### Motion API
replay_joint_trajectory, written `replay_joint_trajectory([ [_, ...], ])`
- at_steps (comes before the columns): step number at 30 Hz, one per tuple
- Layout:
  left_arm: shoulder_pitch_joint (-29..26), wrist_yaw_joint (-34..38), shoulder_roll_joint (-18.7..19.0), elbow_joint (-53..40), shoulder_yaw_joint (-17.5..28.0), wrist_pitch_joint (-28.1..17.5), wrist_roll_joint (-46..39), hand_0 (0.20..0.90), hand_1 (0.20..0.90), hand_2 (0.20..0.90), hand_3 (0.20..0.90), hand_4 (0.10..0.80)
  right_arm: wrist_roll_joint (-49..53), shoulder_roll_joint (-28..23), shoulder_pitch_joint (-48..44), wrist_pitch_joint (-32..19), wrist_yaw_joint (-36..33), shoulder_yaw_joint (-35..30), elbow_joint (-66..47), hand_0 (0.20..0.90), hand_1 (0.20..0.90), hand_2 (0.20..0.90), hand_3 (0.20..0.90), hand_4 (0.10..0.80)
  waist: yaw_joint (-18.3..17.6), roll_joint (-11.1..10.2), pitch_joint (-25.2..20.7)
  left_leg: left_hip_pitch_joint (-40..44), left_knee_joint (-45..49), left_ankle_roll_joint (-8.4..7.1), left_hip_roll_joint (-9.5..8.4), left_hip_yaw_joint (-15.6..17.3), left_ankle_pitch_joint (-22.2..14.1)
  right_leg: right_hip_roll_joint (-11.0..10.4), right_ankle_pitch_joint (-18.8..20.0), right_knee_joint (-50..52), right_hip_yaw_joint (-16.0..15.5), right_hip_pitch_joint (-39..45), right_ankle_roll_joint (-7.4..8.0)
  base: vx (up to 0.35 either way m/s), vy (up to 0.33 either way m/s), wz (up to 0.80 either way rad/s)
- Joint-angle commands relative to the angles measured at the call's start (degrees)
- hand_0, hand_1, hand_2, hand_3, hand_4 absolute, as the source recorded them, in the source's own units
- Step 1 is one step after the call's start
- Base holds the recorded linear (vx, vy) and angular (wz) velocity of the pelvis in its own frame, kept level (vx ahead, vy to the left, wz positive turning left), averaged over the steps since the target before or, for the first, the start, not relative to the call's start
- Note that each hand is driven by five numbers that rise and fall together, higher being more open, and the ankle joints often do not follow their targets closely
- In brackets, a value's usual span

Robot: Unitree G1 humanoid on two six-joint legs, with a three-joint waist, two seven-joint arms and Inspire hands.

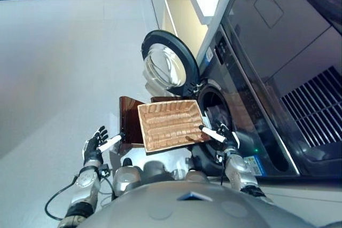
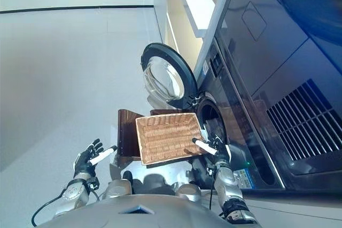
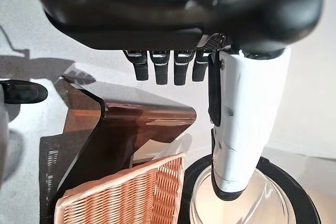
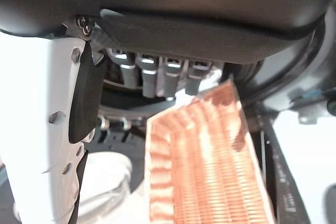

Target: Pick up the clothes and place them into the washing machine

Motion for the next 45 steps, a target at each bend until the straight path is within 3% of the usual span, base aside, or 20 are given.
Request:
replay_joint_trajectory([
  [1,-3.5,-0.4,2.7,-6.7,0.2,-3.7,-1.5,0.900,0.900,0.900,0.900,0.800,-2.0,-8.7,-3.6,-6.1,-5.0,-5.4,-4.9,0.900,0.900,0.900,0.900,0.800,-0.2,2.3,0.9,1.3,4.0,-0.23,0.50,-1.2,-6.9,-1.5,6.1,0.9,-1.2,-5.3,-0.66,-0.072,-0.018,0.08],
  [11,-5.3,-0.7,3.0,-9.9,-2.2,-3.8,-3.4,0.900,0.900,0.900,0.900,0.800,-9.4,-11.1,-6.1,-5.3,-9.9,-4.9,-6.0,0.900,0.900,0.900,0.900,0.800,-1.1,4.5,4.1,-6.5,6.2,-2.01,1.80,-2.8,-4.6,-1.8,4.7,2.5,-4.2,-8.9,-1.55,-0.081,-0.032,0.19],
  [15,-6.7,-0.9,3.7,-12.2,-3.6,-4.1,-4.3,0.900,0.900,0.900,0.900,0.800,-9.9,-12.6,-7.3,-5.3,-11.2,-5.1,-6.1,0.900,0.900,0.900,0.900,0.800,-1.7,5.3,5.7,-11.1,6.3,-2.82,2.57,-0.2,-1.6,-2.7,5.0,2.9,-6.5,-11.5,-1.59,-0.158,0.008,0.41],
  [20,-6.2,-1.0,3.9,-13.5,-3.8,-4.0,-5.1,0.900,0.900,0.900,0.900,0.800,-11.0,-13.3,-8.6,-4.9,-11.9,-4.5,-5.3,0.900,0.900,0.900,0.900,0.800,-1.7,5.7,5.3,-12.4,4.2,-2.42,2.47,-0.2,-0.3,-2.7,4.5,4.5,-5.0,-15.9,-1.86,-0.050,0.028,0.11],
  [21,-6.4,-0.7,4.3,-13.8,-3.7,-4.2,-5.4,0.900,0.900,0.900,0.900,0.800,-11.3,-13.6,-9.4,-4.8,-12.4,-4.1,-5.6,0.900,0.900,0.900,0.900,0.800,-1.5,5.6,6.1,-13.0,4.3,-2.12,2.28,-0.7,-0.4,-2.8,4.4,5.4,-4.1,-17.4,-2.02,-0.116,0.050,0.00],
  [23,-6.5,0.1,4.7,-15.0,-3.5,-4.9,-6.5,0.900,0.900,0.900,0.900,0.800,-14.9,-15.3,-13.4,-4.2,-14.1,-1.3,-4.2,0.900,0.900,0.900,0.900,0.800,0.1,5.1,7.6,-15.5,6.6,-1.17,0.50,-4.8,-2.0,-1.7,5.0,6.3,-0.3,-21.7,-2.45,-0.134,0.067,-0.32],
  [24,-6.5,0.4,4.7,-15.3,-3.5,-5.5,-6.7,0.900,0.900,0.900,0.900,0.800,-15.6,-16.1,-15.0,-4.3,-14.3,-0.1,-4.5,0.900,0.900,0.900,0.900,0.800,1.3,4.5,8.6,-17.0,9.1,-1.30,-1.66,-9.9,-3.4,-0.9,5.2,6.3,1.4,-22.7,-2.73,-0.096,0.052,-0.69],
  [25,-6.7,0.9,4.4,-14.9,-3.5,-5.9,-7.1,0.900,0.900,0.900,0.900,0.800,-16.0,-16.6,-16.1,-4.6,-14.2,0.6,-4.9,0.900,0.900,0.900,0.900,0.800,1.7,4.3,9.1,-17.6,9.5,-1.09,-3.09,-13.0,-4.6,-0.8,5.2,6.7,2.6,-24.0,-2.84,-0.093,0.027,-0.91],
  [32,-7.4,0.1,4.5,-16.4,-5.7,-5.7,-8.1,0.900,0.900,0.900,0.900,0.800,-16.6,-17.0,-21.2,-3.4,-15.7,1.7,-1.4,0.900,0.900,0.900,0.900,0.800,1.0,4.6,8.7,-24.6,13.1,-0.10,-4.26,-10.1,-5.3,-3.5,6.0,7.3,2.7,-28.2,-2.73,-0.022,0.054,-0.12],
  [45,-7.9,0.4,4.9,-15.8,-6.2,-5.9,-7.8,0.900,0.900,0.900,0.900,0.800,-16.1,-15.9,-22.7,-3.2,-16.2,2.1,0.2,0.900,0.900,0.900,0.900,0.800,1.3,4.9,9.7,-25.0,15.3,0.44,-4.92,-9.5,-7.0,-4.8,6.5,6.6,2.2,-27.2,-1.94,0.020,0.027,0.03],
])
